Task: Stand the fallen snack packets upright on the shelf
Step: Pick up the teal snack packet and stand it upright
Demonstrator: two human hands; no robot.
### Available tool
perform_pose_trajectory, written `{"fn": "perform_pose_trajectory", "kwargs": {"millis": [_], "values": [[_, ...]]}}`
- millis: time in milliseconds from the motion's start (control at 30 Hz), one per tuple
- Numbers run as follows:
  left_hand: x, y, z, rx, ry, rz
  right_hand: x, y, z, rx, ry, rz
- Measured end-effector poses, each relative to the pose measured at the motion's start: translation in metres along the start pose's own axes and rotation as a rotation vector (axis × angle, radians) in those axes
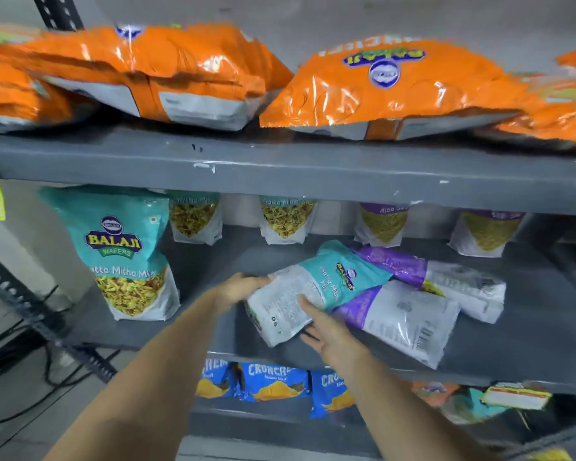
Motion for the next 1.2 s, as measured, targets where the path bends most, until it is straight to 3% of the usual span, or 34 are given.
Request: {"fn": "perform_pose_trajectory", "kwargs": {"millis": [133, 233, 433, 633, 700, 833, 933, 1033, 1200], "values": [[-0.006, 0.02, 0.015, 0.076, 0.134, 0.179, -0.004, 0.004, -0.005, -0.056, 0.028, 0.01], [-0.014, 0.027, 0.035, 0.164, 0.19, 0.17, -0.002, 0.015, 0.004, -0.146, 0.114, 0.112], [-0.022, 0.023, 0.027, 0.331, 0.33, -0.034, 0.011, 0.009, 0.036, -0.508, 0.359, 0.043], [-0.014, 0.025, 0.034, 0.398, 0.196, -0.184, 0.012, -0.006, 0.032, -0.602, 0.578, 0.013], [-0.013, 0.03, 0.034, 0.383, 0.125, -0.228, 0.011, -0.003, 0.034, -0.584, 0.562, 0.006], [-0.014, 0.045, 0.038, 0.319, -0.058, -0.445, 0.006, 0.001, 0.045, -0.552, 0.307, -0.046], [0.002, 0.05, 0.039, 0.274, -0.134, -0.231, 0.008, 0.0, 0.048, -0.547, 0.24, -0.171], [0.021, 0.055, 0.038, 0.281, 0.051, 0.032, 0.019, -0.011, 0.042, -0.507, 0.45, -0.122], [0.037, 0.043, 0.047, 0.344, 0.108, 0.013, 0.024, -0.011, 0.04, -0.5, 0.518, -0.146]]}}
Point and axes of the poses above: each hand's wrist, its own y-axis away from the middle knuckle, its own x-axis out of the palm, z = x × y, the point moved 3 cm from there along -y, towards the middle knuckle, and after that the axes turned 3 degrees about -x, right-handed, at the moved point
